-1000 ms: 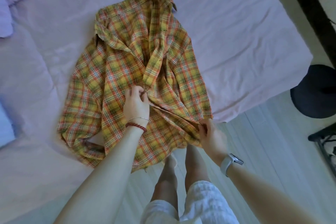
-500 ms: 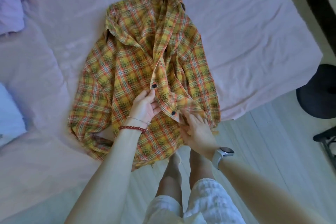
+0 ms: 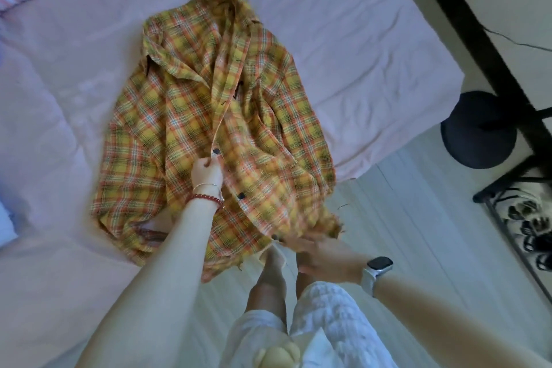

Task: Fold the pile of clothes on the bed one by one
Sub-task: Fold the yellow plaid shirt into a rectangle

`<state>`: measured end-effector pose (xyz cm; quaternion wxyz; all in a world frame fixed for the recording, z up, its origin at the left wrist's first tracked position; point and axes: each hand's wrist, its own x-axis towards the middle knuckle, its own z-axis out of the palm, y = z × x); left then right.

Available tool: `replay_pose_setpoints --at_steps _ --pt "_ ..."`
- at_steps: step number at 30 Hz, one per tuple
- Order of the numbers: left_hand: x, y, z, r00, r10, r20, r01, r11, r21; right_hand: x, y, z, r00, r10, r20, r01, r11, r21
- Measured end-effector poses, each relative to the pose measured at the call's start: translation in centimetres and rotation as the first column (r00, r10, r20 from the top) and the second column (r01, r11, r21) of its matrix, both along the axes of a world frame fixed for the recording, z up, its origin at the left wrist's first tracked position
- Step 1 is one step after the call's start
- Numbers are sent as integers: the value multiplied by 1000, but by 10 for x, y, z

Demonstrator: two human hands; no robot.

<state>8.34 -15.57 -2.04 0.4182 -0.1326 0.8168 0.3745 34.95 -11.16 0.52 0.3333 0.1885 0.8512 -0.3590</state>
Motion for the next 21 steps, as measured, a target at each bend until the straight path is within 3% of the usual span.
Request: replay_pose_setpoints --at_steps 2,4,14,21 --pt "-3 -14 -6 999 -31 33 34 995 -96 -9 -7 -1 991 53 126 -39 993 -114" --pt "-5 -24 -3 994 -100 44 105 986 -127 -24 -3 0 984 -43 173 64 991 -120" --pt "-30 24 48 853 -461 -243 446 887 -117 -100 86 32 885 -438 -159 454 887 81" --pt "-77 112 60 755 -511 -410 507 852 -128 -169 194 28 741 -617 -266 650 758 52"
